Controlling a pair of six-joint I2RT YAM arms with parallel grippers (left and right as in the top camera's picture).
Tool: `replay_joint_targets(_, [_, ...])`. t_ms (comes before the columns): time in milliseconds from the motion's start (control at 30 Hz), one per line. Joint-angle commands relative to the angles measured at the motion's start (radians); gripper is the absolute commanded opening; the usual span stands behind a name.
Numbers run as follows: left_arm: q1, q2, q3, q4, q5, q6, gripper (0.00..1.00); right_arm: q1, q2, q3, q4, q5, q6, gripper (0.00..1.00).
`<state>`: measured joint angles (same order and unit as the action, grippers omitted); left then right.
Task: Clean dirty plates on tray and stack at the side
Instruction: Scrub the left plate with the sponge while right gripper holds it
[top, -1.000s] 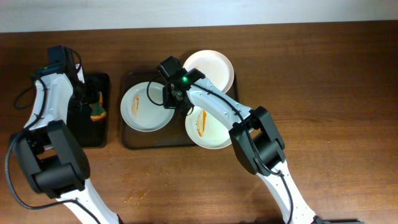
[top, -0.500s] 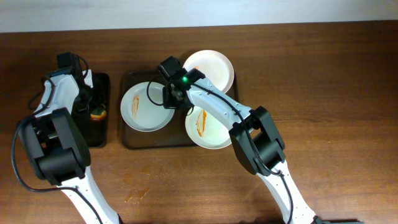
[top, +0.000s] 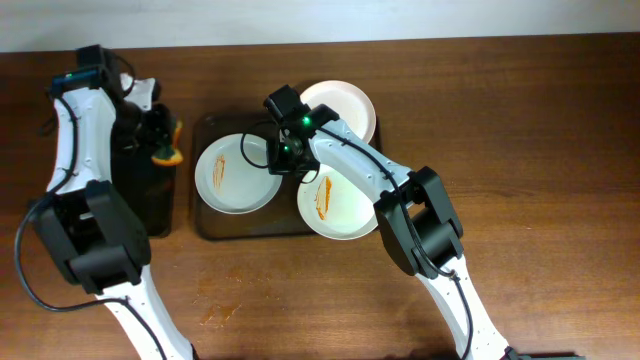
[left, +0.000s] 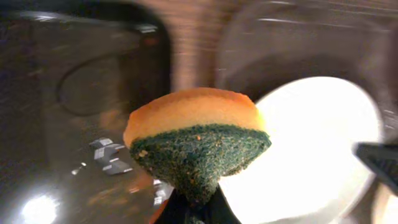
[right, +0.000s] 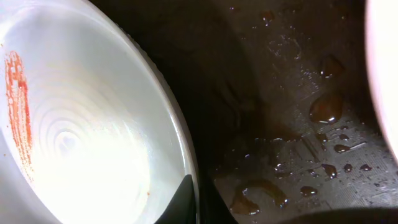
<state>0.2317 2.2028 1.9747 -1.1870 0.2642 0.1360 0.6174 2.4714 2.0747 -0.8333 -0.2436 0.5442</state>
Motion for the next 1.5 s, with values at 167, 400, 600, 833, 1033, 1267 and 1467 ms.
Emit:
replay_joint_targets(167, [-0.130, -0.003, -0.245, 0.204, 0.080, 0.037, 0.01, -0.017, 0.011, -0.002, -0.004, -0.025, -0.013, 0.04])
replay_joint_targets(400, [-0.144, -0.004, -0.457, 0.295, 0.086, -0.064, 0.01, -0.018, 0.011, -0.002, 0.001, -0.034, -0.013, 0.04])
replay_joint_targets(600, [-0.144, -0.004, -0.457, 0.157, 0.286, 0.048, 0.01, -0.018, 0.011, -0.002, 0.003, -0.034, -0.013, 0.04])
replay_joint_targets(833, [-0.145, -0.004, -0.457, 0.496, -0.164, -0.267, 0.01, -0.016, 0.011, -0.002, 0.003, -0.034, -0.013, 0.04])
replay_joint_targets(1033, [-0.145, -0.004, -0.457, 0.381, -0.280, -0.307, 0.01, -0.016, 0.011, -0.002, 0.003, -0.034, -0.013, 0.04])
replay_joint_targets(1267, [-0.160, -0.004, -0.417, 0.156, 0.082, -0.062, 0.01, -0.016, 0.011, -0.002, 0.003, -0.037, -0.013, 0.04])
replay_joint_targets(1467, [-0.160, -0.004, -0.417, 0.300, 0.214, -0.011, 0.01, -0.016, 0.011, -0.002, 0.002, -0.038, -0.013, 0.04])
